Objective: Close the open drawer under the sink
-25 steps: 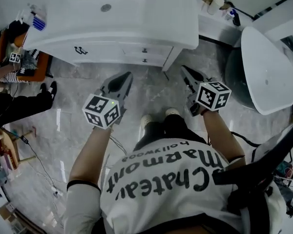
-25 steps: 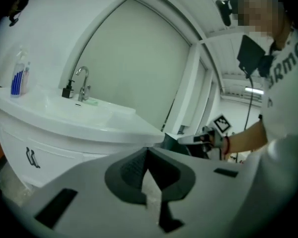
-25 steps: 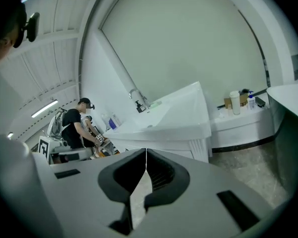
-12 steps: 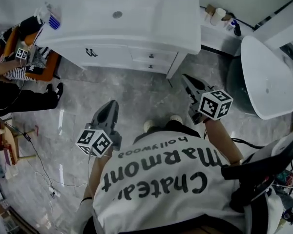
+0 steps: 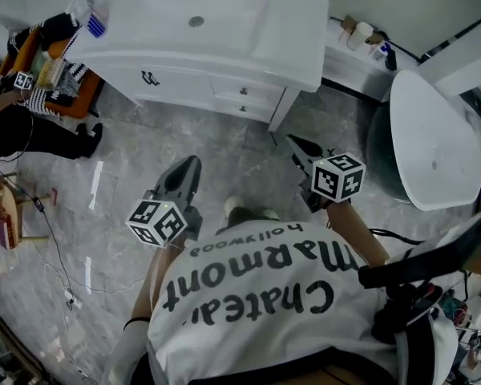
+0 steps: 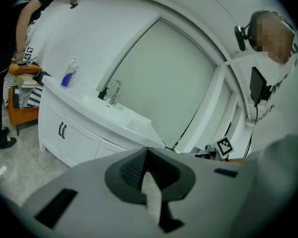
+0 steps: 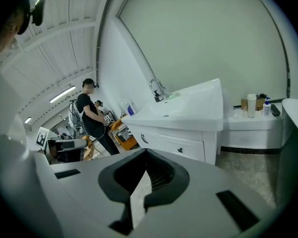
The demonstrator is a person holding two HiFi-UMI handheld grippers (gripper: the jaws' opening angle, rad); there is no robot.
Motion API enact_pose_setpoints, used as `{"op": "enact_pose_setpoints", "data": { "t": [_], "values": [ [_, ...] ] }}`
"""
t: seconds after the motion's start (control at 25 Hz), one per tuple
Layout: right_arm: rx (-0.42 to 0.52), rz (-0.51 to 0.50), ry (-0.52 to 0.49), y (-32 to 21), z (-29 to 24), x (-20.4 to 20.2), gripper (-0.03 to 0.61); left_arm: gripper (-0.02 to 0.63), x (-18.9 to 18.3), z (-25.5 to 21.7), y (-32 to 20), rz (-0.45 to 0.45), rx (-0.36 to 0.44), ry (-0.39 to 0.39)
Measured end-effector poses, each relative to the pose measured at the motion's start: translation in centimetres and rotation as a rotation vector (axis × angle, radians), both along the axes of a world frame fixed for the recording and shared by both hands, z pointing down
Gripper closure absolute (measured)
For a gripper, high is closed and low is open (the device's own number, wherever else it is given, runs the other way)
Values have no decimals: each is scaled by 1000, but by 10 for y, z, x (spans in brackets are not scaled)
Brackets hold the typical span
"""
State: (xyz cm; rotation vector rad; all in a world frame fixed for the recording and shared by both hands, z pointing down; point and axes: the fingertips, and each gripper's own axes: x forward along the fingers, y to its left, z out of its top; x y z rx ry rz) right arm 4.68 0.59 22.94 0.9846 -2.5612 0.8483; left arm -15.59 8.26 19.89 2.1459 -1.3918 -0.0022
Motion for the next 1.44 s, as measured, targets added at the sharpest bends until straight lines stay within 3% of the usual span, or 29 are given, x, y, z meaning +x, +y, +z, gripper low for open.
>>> {"op": "enact_pose_setpoints", "data": {
  "t": [0.52, 1.44],
  "values": [
    [56, -97, 85, 21, -2, 12, 568, 606, 28, -3, 41, -45, 3, 4],
    [62, -125, 76, 38, -4, 6, 568, 606, 28, -6, 53, -40, -2, 12]
  ]
}}
